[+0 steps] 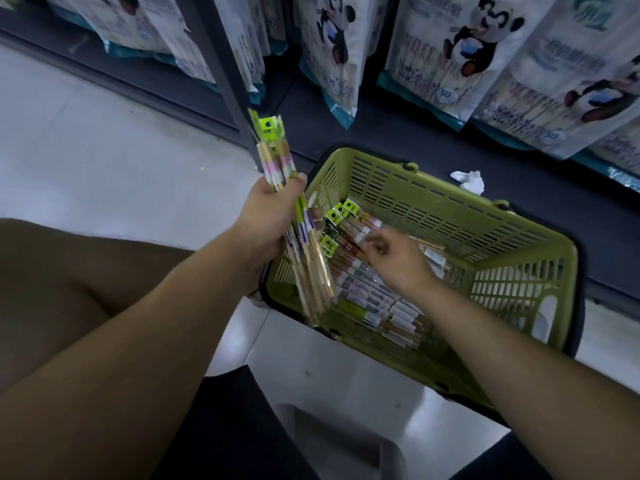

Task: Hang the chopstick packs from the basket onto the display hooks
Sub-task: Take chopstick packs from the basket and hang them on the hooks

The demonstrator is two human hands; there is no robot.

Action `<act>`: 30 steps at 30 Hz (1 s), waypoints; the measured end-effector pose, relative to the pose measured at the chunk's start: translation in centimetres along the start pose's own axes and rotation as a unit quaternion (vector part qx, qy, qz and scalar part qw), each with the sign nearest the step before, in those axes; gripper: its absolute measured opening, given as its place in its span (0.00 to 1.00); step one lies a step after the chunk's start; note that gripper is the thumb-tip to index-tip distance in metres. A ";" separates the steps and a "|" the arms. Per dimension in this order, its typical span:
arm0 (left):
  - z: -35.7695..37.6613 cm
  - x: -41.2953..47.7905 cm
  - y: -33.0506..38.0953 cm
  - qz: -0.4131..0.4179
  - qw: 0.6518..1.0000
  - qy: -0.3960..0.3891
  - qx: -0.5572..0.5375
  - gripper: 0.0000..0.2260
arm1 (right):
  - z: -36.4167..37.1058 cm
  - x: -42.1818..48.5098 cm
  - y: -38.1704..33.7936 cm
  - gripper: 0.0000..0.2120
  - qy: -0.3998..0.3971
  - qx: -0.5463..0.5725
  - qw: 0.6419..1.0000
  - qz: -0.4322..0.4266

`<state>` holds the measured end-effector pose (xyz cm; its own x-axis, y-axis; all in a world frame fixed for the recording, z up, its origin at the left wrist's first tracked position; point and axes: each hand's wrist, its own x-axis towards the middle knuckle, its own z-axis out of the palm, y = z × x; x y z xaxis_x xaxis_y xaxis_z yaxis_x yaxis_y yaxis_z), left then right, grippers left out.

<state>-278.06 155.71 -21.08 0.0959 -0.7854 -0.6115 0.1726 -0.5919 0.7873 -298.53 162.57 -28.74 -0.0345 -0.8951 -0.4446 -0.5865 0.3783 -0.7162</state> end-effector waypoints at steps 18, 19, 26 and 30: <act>-1.3 -0.6 -1.2 0.008 0.997 -0.048 0.067 0.07 | 3.8 1.0 6.7 0.22 -0.105 -0.268 0.956 0.059; -1.4 -0.5 -1.2 0.010 0.997 -0.049 0.067 0.07 | 3.9 0.9 6.8 0.20 -0.105 -0.264 0.957 0.056; -1.5 -0.3 -1.4 0.022 0.995 -0.058 0.074 0.07 | 3.8 0.7 6.7 0.26 -0.121 -0.250 0.959 0.052; -1.6 -0.2 -1.5 0.023 0.995 -0.058 0.075 0.08 | 3.9 0.2 6.7 0.32 -0.148 -0.248 0.955 0.064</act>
<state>-276.82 157.06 -22.23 -0.0157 -0.8224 -0.5687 0.0219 -0.5689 0.8221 -299.29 165.82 -35.69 0.0556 -0.7144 -0.6976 -0.9064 0.2569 -0.3353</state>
